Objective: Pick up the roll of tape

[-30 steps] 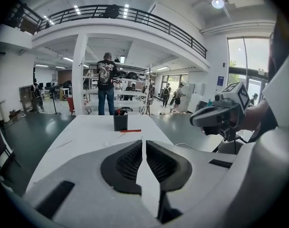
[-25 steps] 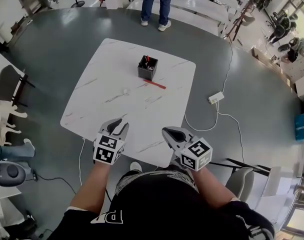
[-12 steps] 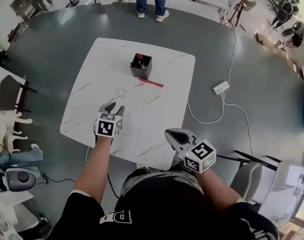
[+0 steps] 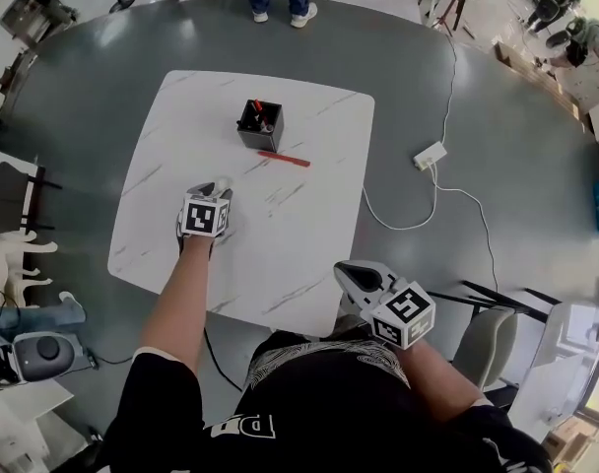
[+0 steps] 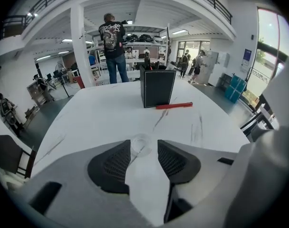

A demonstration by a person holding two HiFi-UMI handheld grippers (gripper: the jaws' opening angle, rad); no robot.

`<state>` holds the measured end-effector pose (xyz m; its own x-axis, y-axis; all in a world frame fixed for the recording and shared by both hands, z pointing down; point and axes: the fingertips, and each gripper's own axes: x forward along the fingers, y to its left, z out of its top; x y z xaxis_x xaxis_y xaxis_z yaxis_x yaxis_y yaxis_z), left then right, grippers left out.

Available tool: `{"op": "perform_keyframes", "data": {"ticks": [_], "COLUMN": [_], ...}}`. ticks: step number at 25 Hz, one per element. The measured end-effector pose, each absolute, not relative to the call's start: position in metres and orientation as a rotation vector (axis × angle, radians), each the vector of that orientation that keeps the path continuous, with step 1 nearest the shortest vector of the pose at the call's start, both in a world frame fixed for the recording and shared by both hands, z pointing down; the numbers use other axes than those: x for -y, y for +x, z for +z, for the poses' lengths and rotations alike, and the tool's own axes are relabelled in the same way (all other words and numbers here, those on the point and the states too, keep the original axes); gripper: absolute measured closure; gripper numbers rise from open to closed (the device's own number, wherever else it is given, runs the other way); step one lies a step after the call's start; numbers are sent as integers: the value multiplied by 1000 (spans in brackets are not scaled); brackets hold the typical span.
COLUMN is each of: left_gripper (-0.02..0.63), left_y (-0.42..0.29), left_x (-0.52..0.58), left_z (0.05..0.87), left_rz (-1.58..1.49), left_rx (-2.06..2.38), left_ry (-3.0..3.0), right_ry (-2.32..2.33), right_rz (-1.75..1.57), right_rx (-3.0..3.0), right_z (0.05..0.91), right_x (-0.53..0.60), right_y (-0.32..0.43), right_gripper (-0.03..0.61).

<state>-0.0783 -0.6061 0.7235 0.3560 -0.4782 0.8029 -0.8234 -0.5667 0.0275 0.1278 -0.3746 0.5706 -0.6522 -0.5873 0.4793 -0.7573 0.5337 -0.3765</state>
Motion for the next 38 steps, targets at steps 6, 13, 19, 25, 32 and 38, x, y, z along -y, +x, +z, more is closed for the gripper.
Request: {"op": "perform_keyframes", "data": {"ticks": [6,13,19,25,32,38], "left_gripper": [412,405,395,411,412,413], "left_y": [-77,-79,-78,-80,-74,-73], "left_x": [620,624,624,622,607,584], "left_z": [741,756,757,757,743,715], "left_rz": [1054,1005,1015,1024,1016,999], "left_rx": [1137,1126,1119,1127,1102,1062], "left_ry": [2128,2087,2089,2059,2078,2140], "right_ry": [1125,1115,1124,1123,1146,1148], "right_rz": [863,885,898,896,874,833], "right_rx": [2434,2425,2418,2419,2431,2461], "right_z": [582,589,591,591,582,571], "right_x": [370,372,373,370,366,359], "right_y": [138,137,138,136,131,111], "right_gripper": [575,575,575,575,575,574]}}
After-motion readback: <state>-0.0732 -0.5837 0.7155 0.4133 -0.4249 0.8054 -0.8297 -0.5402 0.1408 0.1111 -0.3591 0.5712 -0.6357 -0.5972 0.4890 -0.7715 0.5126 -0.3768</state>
